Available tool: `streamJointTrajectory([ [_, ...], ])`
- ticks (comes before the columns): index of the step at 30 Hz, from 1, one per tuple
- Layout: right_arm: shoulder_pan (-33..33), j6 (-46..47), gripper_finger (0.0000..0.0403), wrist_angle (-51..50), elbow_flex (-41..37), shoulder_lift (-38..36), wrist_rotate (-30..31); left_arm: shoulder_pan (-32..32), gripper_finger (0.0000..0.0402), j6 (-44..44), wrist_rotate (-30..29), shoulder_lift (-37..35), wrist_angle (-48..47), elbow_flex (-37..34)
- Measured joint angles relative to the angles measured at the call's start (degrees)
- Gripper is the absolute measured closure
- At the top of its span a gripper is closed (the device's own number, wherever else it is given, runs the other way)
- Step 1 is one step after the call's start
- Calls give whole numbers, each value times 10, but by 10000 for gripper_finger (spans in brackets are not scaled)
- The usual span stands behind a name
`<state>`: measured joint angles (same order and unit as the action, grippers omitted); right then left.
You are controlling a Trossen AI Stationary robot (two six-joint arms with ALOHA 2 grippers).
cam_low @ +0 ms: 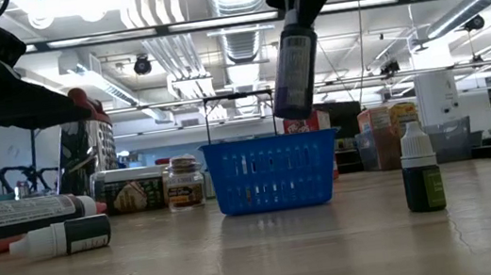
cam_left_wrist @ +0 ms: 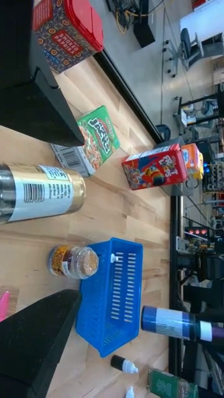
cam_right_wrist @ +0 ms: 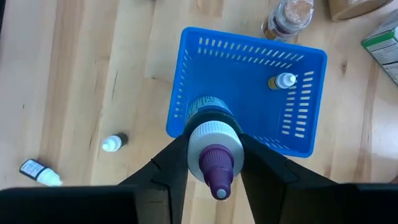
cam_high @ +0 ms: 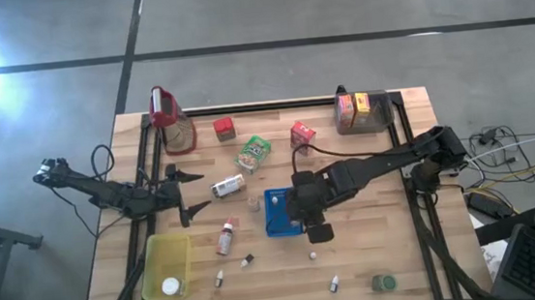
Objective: Pick & Place Kitchen Items
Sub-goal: Put the large purple food coloring bottle into the blue bin
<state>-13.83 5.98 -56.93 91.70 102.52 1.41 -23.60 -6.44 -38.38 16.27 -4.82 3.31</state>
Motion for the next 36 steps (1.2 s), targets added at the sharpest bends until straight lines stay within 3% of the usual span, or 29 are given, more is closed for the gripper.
streamJointTrajectory([
  [23, 12, -21, 290, 13, 0, 37, 14, 0, 2, 0, 0, 0, 1, 0],
  [29, 15, -25, 275, 4, -1, 45, 11, 0, 2, 0, 0, 0, 1, 0],
  [36, 19, -33, 290, 9, -1, 45, 11, 0, 2, 0, 0, 0, 1, 0],
])
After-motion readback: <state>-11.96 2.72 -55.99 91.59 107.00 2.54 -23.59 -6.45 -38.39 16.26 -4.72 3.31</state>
